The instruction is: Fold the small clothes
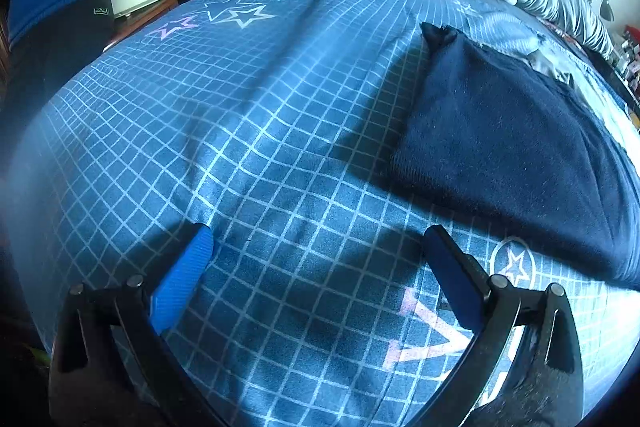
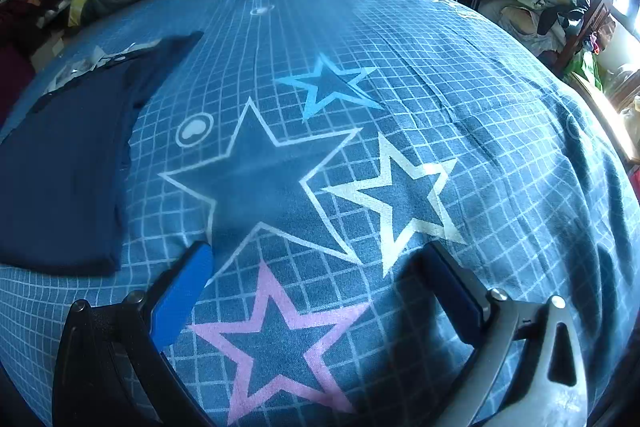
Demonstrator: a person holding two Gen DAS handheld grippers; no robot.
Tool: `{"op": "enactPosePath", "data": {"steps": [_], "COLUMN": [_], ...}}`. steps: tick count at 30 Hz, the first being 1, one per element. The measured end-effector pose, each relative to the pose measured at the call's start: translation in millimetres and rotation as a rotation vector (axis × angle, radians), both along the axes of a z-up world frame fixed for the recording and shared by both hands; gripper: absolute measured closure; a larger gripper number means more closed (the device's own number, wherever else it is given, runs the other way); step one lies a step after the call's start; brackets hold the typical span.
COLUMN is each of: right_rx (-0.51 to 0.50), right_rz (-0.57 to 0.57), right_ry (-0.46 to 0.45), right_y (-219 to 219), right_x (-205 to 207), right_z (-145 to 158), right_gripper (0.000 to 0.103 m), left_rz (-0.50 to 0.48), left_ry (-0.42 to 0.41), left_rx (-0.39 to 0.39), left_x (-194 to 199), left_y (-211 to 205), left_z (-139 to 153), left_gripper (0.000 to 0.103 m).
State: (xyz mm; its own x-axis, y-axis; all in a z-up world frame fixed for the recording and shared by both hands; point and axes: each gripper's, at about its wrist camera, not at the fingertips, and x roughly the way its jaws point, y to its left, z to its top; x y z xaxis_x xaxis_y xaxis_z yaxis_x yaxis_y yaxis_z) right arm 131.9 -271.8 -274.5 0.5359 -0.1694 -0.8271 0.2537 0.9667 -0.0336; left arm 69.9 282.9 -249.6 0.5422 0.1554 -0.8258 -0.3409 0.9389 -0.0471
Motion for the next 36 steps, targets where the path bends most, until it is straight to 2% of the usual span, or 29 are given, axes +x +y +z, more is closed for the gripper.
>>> {"op": "enactPosePath", "data": {"steps": [36], "right_rx": [-0.004], "right_rz": [0.003], "right_ry": [0.006], "right_y": [0.2], "right_x": [2.7], "right_z": [-1.1], "right_gripper": [0.0], "left_rz": [0.002], "left_ry": [0.003], "left_rx": [0.002], "left_x": [0.5], "left_y": [-0.5], "left_z": [-0.8], "left_gripper": [0.0]}}
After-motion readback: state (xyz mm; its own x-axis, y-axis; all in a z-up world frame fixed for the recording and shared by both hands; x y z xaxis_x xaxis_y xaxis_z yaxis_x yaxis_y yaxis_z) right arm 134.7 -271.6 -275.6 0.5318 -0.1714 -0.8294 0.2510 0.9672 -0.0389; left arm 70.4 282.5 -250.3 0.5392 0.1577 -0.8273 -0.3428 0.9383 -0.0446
